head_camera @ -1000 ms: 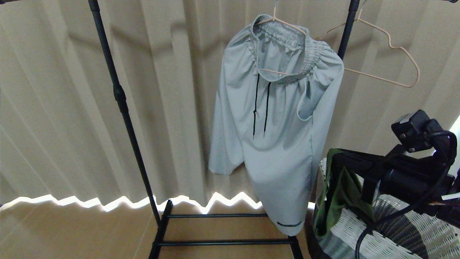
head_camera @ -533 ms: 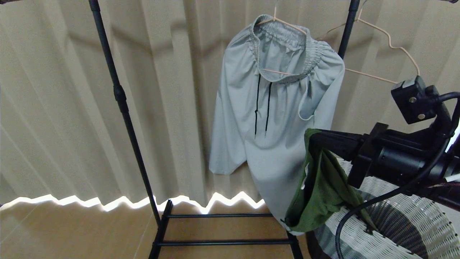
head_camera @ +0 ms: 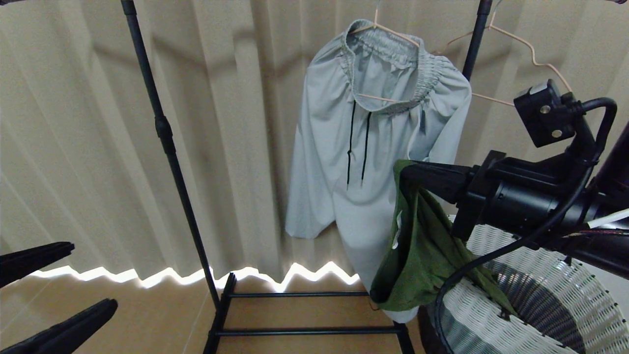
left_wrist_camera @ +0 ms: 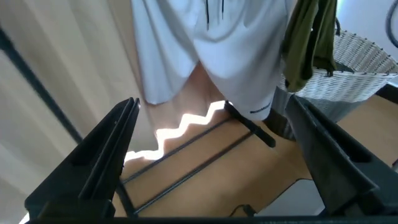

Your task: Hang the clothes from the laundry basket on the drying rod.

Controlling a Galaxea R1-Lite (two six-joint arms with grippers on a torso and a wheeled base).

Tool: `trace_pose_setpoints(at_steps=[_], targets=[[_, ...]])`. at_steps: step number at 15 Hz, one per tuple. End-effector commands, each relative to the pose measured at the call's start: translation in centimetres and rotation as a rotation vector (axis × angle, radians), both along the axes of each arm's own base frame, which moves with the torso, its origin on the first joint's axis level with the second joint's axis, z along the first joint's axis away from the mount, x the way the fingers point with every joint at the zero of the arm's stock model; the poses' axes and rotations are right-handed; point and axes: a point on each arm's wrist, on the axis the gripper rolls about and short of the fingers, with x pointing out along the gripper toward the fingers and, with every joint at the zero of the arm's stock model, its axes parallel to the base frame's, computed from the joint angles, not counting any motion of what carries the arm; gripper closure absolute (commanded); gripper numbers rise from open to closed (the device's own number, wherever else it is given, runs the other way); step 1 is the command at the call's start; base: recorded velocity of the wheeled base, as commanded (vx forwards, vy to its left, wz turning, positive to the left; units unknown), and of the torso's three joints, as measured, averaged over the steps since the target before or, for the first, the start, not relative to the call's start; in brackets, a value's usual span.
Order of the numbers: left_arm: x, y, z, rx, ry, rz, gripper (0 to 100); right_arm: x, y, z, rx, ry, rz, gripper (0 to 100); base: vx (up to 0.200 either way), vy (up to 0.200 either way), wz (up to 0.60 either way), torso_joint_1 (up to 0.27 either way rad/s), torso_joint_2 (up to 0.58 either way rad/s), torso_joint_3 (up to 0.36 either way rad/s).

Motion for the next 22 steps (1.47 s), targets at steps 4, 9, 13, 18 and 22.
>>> trace_pose_setpoints(at_steps=[4,9,13,18,22], targets=[[7.0,-5.3,-2.3,-0.04,0.243,-0.129,0,0.6,0.8,0.2,0.026,0.02,0.014,100,0.0,0.0,0.0,0.0,0.0,0.0],[9.7,-13.0,-5.2,-0.015,0.329,-0.281,0,0.3,1.5,1.4,0.09,0.027,0.068,100,0.0,0.0,0.0,0.0,0.0,0.0],[11.0,-16.6,-7.3,-0.026,0.341,-0.283,0,-1.4,2.1,2.4,0.112,0.002,0.148,100,0.0,0.0,0.0,0.0,0.0,0.0],[11.5,-18.6,-8.6,-0.022,0.344,-0.32,0,-2.0,2.6,2.4,0.119,-0.003,0.179,100,0.0,0.0,0.0,0.0,0.0,0.0],[12.5,-20.1,-10.4,-0.058,0.35,-0.321,0,-2.0,2.6,2.5,0.139,-0.004,0.182,100,0.0,0.0,0.0,0.0,0.0,0.0]])
